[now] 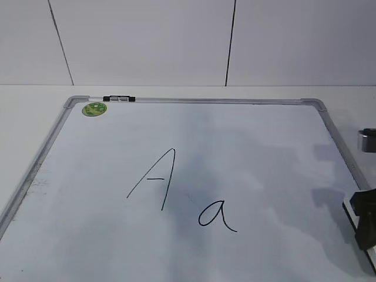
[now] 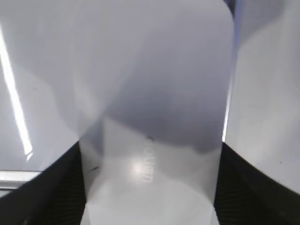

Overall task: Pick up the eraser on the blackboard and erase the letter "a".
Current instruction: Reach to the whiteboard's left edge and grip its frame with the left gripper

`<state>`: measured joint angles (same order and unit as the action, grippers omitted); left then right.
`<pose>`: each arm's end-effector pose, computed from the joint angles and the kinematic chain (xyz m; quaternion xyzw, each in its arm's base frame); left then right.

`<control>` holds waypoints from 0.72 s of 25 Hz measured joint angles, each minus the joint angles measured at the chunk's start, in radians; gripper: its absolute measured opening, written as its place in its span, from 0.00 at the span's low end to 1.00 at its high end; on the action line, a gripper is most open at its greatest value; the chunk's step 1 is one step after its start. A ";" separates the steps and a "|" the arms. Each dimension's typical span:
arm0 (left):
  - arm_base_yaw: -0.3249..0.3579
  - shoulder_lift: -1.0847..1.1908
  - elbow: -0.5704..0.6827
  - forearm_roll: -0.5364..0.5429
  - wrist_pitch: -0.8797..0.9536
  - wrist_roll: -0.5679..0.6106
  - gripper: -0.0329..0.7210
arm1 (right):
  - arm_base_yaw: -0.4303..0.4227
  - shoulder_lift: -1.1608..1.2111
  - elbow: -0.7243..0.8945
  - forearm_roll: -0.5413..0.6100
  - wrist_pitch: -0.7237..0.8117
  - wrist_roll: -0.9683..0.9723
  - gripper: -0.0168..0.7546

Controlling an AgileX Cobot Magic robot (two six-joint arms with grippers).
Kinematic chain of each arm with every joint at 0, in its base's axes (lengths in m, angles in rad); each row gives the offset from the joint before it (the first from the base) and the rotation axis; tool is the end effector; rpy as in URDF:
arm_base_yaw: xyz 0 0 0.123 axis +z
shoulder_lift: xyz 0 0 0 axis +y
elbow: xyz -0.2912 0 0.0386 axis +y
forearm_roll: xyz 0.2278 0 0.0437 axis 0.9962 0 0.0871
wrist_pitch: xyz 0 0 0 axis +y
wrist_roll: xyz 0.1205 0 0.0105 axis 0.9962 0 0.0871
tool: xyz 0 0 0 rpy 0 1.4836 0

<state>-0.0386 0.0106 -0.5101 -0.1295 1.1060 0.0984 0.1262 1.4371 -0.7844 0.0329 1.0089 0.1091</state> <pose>-0.0078 -0.0137 0.2529 0.0630 0.8608 -0.0496 0.5025 0.2044 0.0293 0.1922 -0.0002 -0.9999 -0.0136 0.0034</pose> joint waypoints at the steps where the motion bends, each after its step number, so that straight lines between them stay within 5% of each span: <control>1: 0.000 0.000 0.000 0.000 0.000 0.000 0.35 | 0.015 -0.006 -0.012 -0.006 0.016 0.000 0.75; 18: 0.000 0.000 0.000 -0.069 -0.002 0.000 0.35 | 0.052 -0.120 -0.112 -0.038 0.185 0.000 0.75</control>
<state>-0.0386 0.0106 -0.5101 -0.1990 1.1041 0.0984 0.1782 1.3169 -0.8966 -0.0053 1.1936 0.1091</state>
